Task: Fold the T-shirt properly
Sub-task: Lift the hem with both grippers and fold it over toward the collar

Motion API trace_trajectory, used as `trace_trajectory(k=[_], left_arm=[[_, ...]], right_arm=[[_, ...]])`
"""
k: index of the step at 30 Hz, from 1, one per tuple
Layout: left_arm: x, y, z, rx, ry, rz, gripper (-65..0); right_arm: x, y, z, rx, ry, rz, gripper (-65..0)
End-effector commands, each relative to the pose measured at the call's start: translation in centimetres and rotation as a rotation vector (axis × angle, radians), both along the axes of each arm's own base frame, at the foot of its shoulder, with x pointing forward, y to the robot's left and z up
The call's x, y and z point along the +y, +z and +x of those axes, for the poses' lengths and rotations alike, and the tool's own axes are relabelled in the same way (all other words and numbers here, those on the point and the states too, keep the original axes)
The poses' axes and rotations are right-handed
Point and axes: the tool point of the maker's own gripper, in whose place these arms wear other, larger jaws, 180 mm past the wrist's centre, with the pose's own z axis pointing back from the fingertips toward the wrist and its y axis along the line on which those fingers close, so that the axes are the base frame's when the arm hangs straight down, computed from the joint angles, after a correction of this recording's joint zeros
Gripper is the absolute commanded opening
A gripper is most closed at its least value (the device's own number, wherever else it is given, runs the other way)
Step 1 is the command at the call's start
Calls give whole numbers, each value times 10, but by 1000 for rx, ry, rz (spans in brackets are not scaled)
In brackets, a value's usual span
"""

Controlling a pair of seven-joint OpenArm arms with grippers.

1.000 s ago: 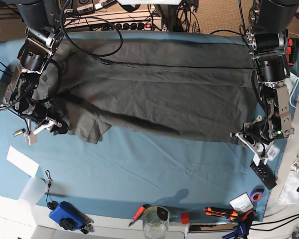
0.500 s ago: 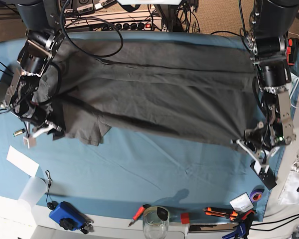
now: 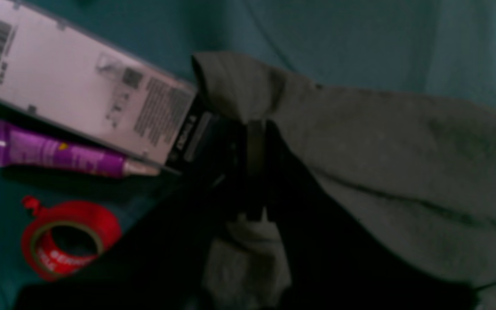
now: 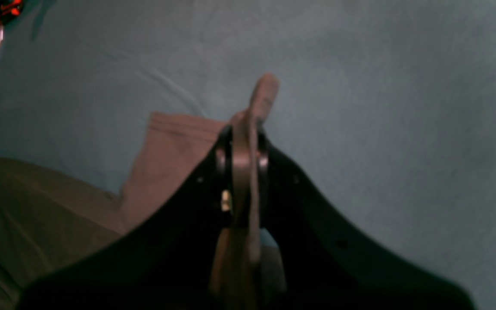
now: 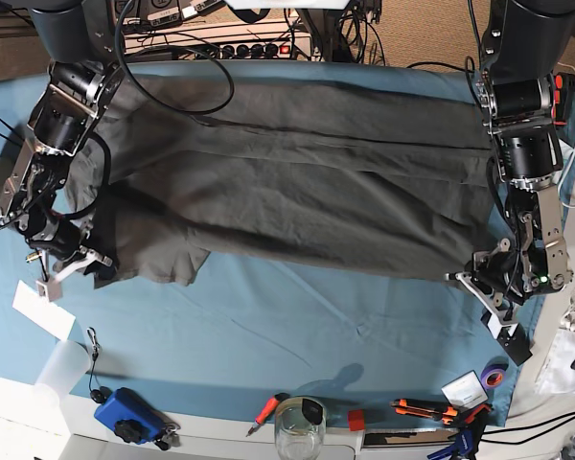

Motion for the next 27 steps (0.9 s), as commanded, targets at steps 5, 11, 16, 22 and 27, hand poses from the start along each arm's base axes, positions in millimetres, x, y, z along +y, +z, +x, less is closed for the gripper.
trace_trajectory(k=[5,11,16,22,27], left_arm=[[6,18,8,-29,-2,16,-650],[0,32,7,-44,-25,8,-650],[0,48,10,-91,-37,31,-650],[3,45,3,-78,-44,29,-650],[18,43,-5,-65,-35,40,-650]], right_arm=[[-7,34,12,-82,13,-37,-650],[1,46,10,-97,43,-11,-650],[0,56,9,-98,54,-42,-650],[-20,70,5,-102,31,-87,-650],[-39,77,-1,-91,17,-128,-650]])
